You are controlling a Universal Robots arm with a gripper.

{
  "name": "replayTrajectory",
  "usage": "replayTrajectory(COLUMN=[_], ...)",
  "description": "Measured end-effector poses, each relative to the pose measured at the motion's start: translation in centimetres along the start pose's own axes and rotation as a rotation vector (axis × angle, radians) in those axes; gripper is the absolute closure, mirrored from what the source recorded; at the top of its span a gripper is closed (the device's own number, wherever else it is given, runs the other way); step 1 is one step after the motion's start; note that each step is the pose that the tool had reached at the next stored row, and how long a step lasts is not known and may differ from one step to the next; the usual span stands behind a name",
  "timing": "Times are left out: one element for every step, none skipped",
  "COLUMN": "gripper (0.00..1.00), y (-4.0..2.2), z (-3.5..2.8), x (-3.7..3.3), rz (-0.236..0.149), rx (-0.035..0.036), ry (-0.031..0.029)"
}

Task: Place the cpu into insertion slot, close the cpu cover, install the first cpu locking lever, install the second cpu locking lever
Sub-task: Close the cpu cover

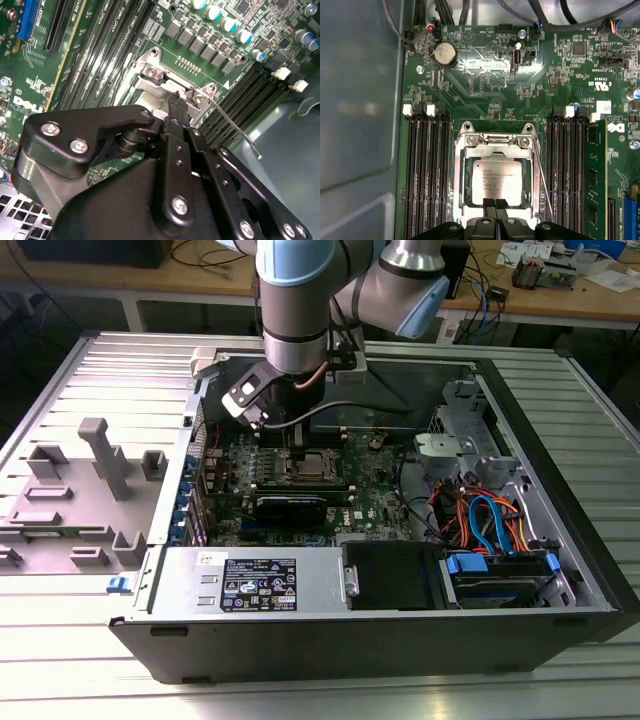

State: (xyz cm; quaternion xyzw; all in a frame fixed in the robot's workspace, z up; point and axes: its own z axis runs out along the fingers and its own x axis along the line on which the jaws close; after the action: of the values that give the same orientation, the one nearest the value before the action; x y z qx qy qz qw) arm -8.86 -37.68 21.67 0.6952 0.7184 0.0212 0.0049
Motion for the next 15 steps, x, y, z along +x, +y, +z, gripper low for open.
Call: replayTrajectory(gripper=[0.89, 0.89, 0.89, 0.89, 0.89, 0.89, 0.89, 0.89, 0.89, 0.89, 0.89, 0.89, 0.89, 0.89, 0.89], y=[-0.06, -0.13, -0.17, -0.20, -0.24, -0.30, -0.31, -0.33, -0.35, -0.36, -0.37, -0.37, -0.37, -0.36, -0.35], z=[0.04, 0.14, 0.21, 0.36, 0.49, 0.55, 0.62, 0.78, 0.93, 1.05, 1.12, 1.14, 1.14, 1.10, 0.98], x=[0.00, 0.00, 0.00, 0.00, -0.01, -0.01, -0.01, -0.01, -0.01, -0.02, -0.02, -0.03, -0.03, -0.01, 0.01], rz=[-0.001, -0.004, -0.006, -0.010, -0.011, -0.012, -0.013, -0.014, -0.015, -0.015, -0.016, -0.016, -0.016, -0.016, -0.016], rx=[0.0000, 0.0002, 0.0002, 0.0002, 0.0002, 0.0003, 0.0003, 0.0004, 0.0005, 0.0007, 0.0013, 0.0013, 0.0012, 0.0007, 0.0000], ry=[0.0000, 0.0000, 0.0002, 0.0007, 0.0014, 0.0024, 0.0027, 0.0027, 0.0028, 0.0027, 0.0021, 0.0021, 0.0023, 0.0030, 0.0041])
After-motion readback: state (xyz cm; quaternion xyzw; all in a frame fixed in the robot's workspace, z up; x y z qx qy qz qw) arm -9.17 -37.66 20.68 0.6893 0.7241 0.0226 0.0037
